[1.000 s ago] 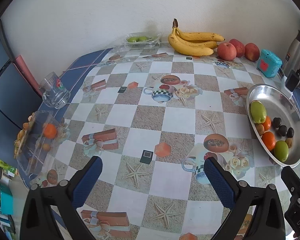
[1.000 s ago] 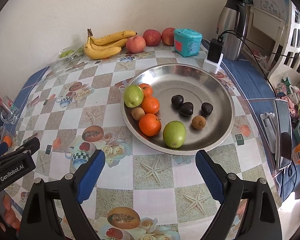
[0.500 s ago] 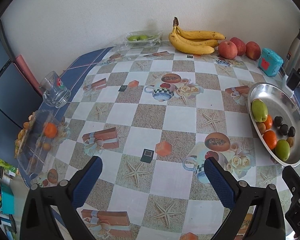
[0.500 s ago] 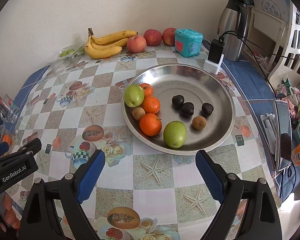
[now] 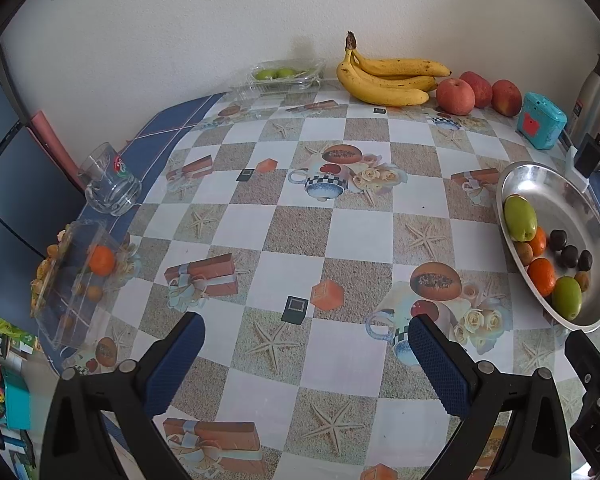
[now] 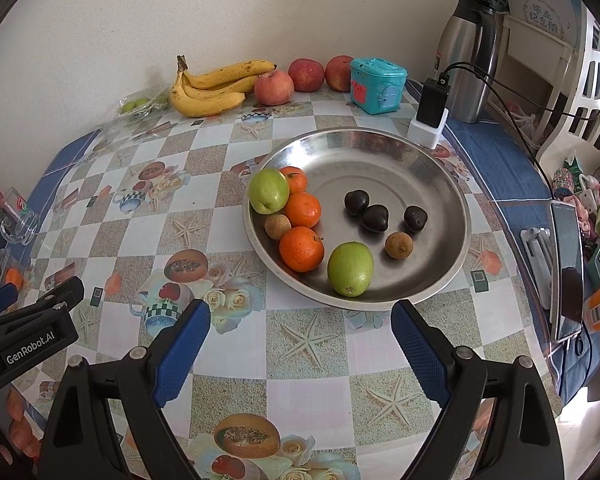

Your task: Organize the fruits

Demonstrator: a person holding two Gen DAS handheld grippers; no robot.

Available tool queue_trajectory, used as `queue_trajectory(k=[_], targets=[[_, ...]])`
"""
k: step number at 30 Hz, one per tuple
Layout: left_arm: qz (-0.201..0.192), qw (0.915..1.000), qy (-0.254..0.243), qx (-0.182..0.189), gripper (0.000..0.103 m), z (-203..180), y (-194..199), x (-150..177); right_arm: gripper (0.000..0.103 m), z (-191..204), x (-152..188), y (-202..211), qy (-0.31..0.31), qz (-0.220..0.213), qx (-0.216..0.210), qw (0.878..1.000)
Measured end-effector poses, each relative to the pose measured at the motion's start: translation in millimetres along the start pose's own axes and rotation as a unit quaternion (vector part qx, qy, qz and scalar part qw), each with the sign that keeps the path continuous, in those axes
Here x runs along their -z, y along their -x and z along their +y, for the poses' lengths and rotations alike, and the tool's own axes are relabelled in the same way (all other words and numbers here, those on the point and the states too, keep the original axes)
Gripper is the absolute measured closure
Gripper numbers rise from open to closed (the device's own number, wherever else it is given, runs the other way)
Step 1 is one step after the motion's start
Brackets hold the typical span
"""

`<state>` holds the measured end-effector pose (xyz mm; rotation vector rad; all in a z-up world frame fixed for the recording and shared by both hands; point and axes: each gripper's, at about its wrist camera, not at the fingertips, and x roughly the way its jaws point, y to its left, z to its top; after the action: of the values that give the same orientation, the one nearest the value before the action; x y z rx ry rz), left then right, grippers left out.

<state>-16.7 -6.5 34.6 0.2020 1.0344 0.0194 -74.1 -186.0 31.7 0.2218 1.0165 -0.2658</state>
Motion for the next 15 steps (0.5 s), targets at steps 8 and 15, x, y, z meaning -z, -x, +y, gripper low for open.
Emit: queue_trajectory(k=[8, 15], targets=[[0.000, 1.0000, -0.002, -0.001, 0.000, -0.6, 0.5, 0.5, 0.011, 0.0, 0.1, -1.0, 0.000, 0.002, 0.000, 1.000], [0.000, 1.0000, -0.003, -0.002, 0.000, -0.7, 0.8, 0.4, 0.011, 0.5, 0.1, -0.8, 0.001, 0.002, 0.000, 1.000]])
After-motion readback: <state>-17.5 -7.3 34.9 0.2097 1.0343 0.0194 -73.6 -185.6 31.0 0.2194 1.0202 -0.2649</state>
